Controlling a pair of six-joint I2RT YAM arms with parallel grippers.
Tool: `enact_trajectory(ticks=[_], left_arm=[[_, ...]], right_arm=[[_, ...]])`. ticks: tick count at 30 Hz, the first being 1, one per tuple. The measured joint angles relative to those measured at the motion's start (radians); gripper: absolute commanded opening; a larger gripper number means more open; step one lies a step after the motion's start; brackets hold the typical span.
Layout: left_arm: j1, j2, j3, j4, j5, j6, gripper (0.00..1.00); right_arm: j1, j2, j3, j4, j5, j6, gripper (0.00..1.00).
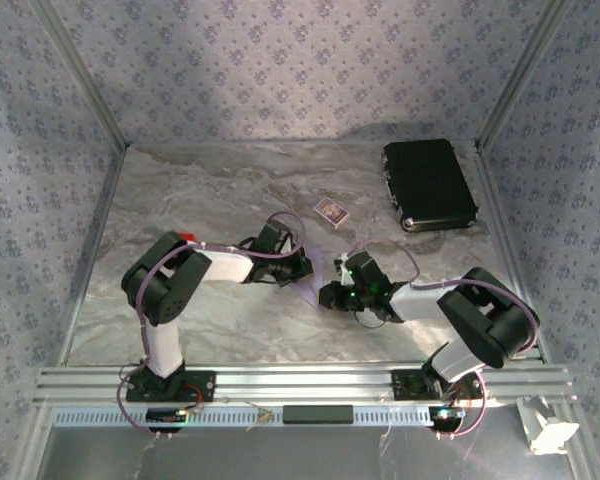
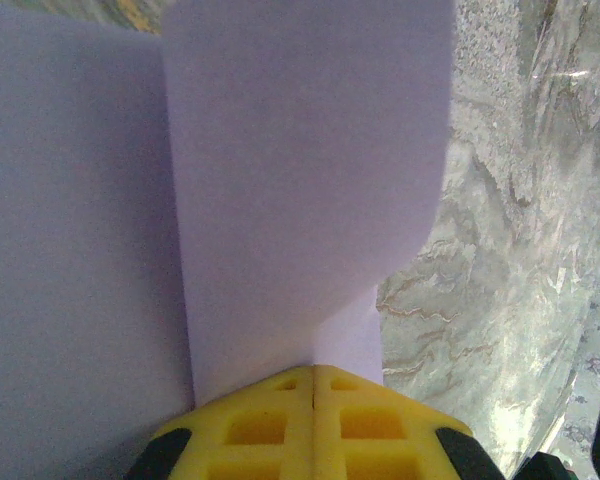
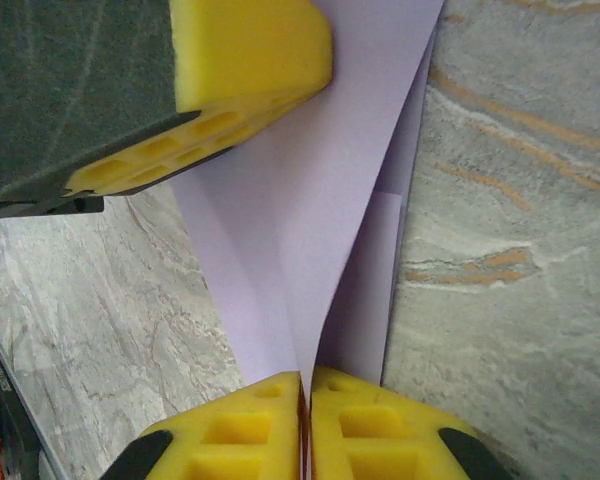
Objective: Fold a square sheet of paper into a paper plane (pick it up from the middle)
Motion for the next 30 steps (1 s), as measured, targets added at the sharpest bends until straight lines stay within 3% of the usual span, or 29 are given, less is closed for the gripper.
enact_trajectory(ticks=[8,15,23,30], left_arm=[[0.0,0.0,0.0,0.0,0.0,0.0,0.0],[0.0,0.0,0.0,0.0,0.0,0.0,0.0],[0.0,0.0,0.0,0.0,0.0,0.0,0.0],[0.0,0.0,0.0,0.0,0.001,0.0,0.0]], right_arm=[[-0.002,-0.015,0.002,-0.026,-0.008,-0.003,0.16],[-0.006,-0.018,0.002,-0.045,-0.012,-0.008,0.1],[-0.014,-0.02,0.002,-0.046,-0.039,-0.007,0.16],[-0.015,-0.031,-0.009,-0.071,-0.056,-0.01,0.08]])
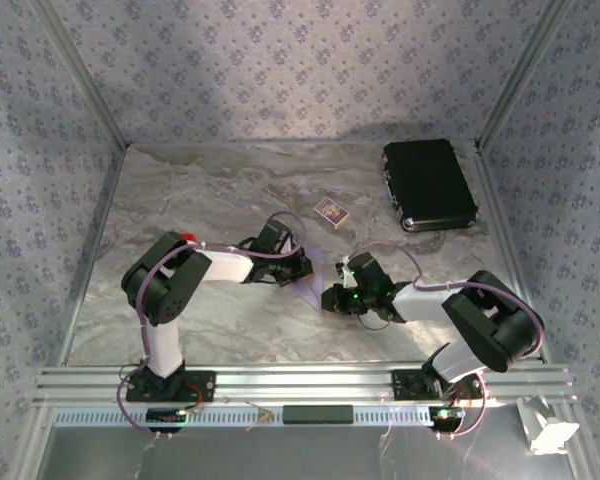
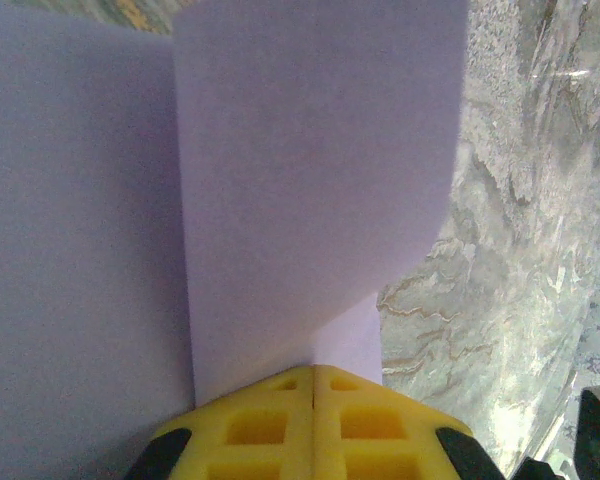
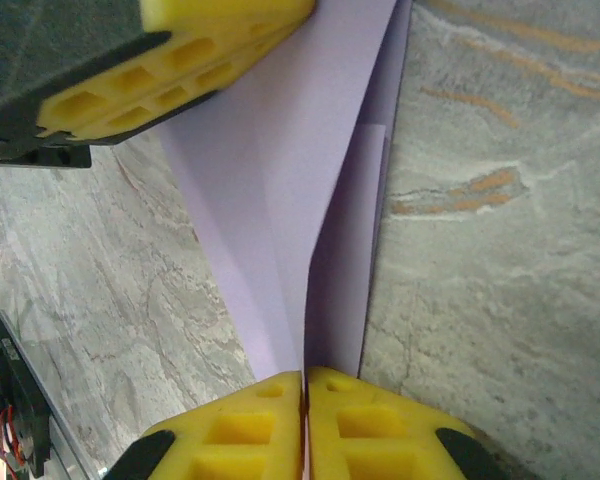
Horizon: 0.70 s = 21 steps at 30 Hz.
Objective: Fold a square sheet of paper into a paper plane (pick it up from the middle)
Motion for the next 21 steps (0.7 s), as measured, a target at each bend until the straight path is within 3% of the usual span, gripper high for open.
enact_trajectory(ticks=[3,6,12,21], left_arm=[[0.0,0.0,0.0,0.0,0.003,0.0,0.0],[0.0,0.0,0.0,0.0,0.003,0.0,0.0],[0.0,0.0,0.0,0.0,0.003,0.0,0.0],[0.0,0.0,0.0,0.0,0.003,0.0,0.0]], right_arm=[[-0.002,0.0,-0.008,0.012,-0.005,0.003,0.05],[-0.006,0.005,-0.009,0.019,-0.016,0.002,0.13],[-0.008,-0.003,-0.009,0.015,-0.027,0.003,0.14],[-0.011,-0.012,-0.023,0.011,-0.035,0.003,0.08]])
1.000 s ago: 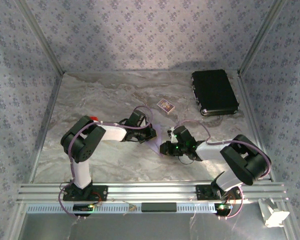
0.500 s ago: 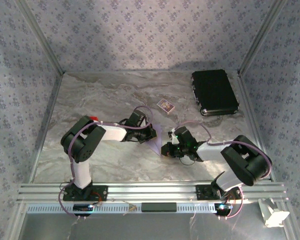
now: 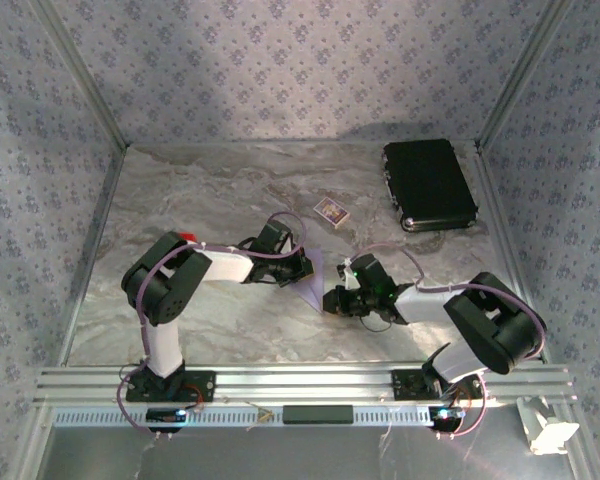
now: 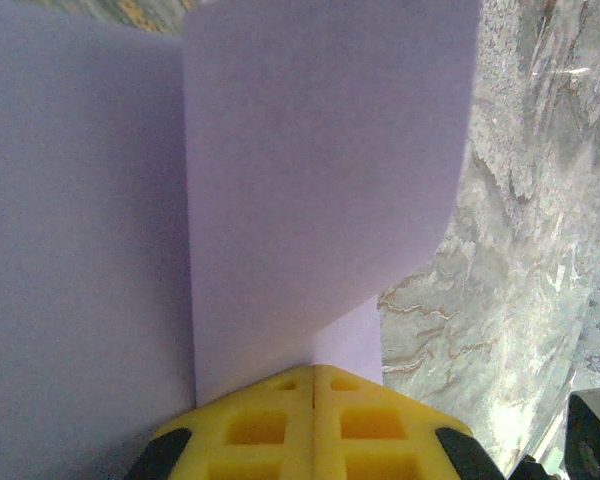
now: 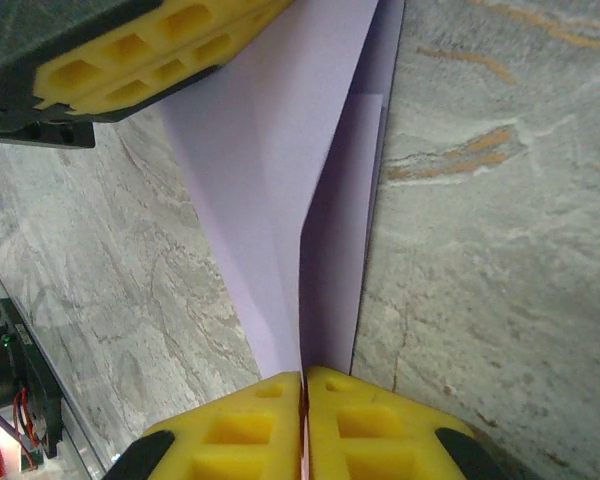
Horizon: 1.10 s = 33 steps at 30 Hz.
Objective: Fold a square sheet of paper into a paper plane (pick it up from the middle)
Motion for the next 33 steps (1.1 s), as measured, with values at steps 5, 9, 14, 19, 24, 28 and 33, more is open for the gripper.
enact_trajectory(ticks=[5,9,14,19,24,28,33], left_arm=[[0.0,0.0,0.0,0.0,0.0,0.0,0.0],[0.0,0.0,0.0,0.0,0.0,0.0,0.0],[0.0,0.0,0.0,0.0,0.0,0.0,0.0],[0.0,0.0,0.0,0.0,0.0,0.0,0.0],[0.0,0.001,0.0,0.0,0.0,0.0,0.0],[-0.001,0.0,0.0,0.0,0.0,-0.003,0.0],[-0.001,0.001,0.0,0.0,0.0,-0.003,0.0]], right_arm=[[-0.001,-0.008,-0.004,0.0,-0.009,0.0,0.13],[-0.001,-0.013,-0.007,-0.018,-0.021,-0.001,0.1],[-0.002,-0.013,-0.015,-0.009,-0.024,0.0,0.08],[-0.002,-0.016,-0.016,-0.005,-0.025,0.0,0.12],[-0.002,-0.031,-0.028,-0.011,-0.037,0.0,0.09],[-0.002,-0.036,-0.037,-0.01,-0.04,0.0,0.07],[-0.001,-0.036,-0.038,-0.01,-0.039,0.0,0.07]])
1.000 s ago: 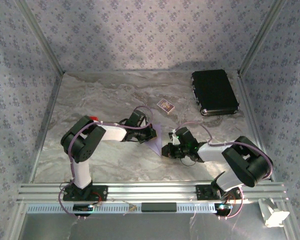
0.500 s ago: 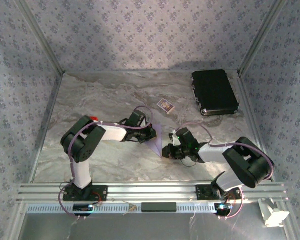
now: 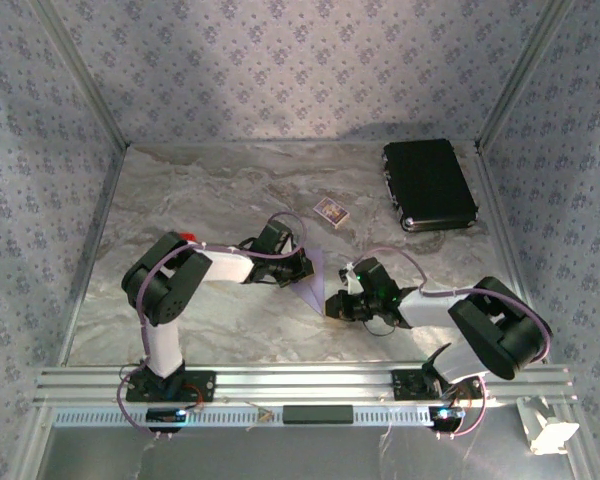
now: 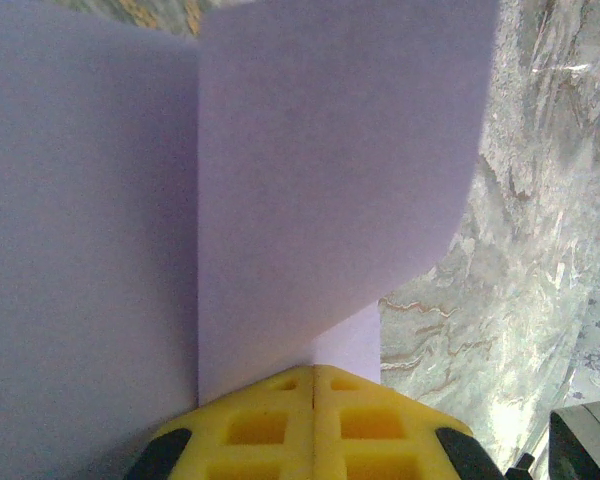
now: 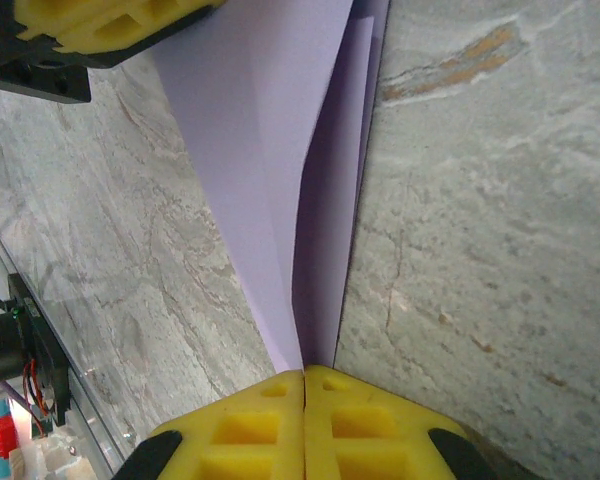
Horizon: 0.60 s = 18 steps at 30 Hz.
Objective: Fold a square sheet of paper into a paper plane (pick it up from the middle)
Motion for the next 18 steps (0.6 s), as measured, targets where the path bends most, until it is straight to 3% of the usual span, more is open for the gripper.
enact_trajectory(ticks=[10,18], left_arm=[[0.0,0.0,-0.004,0.007,0.0,-0.001,0.0],[0.0,0.0,-0.016,0.031,0.0,0.0,0.0]], right_arm=[[0.008,-0.017,-0.004,-0.008,0.004,0.002,0.14],[0.004,-0.158,0.017,-0.192,0.023,0.002,0.16]])
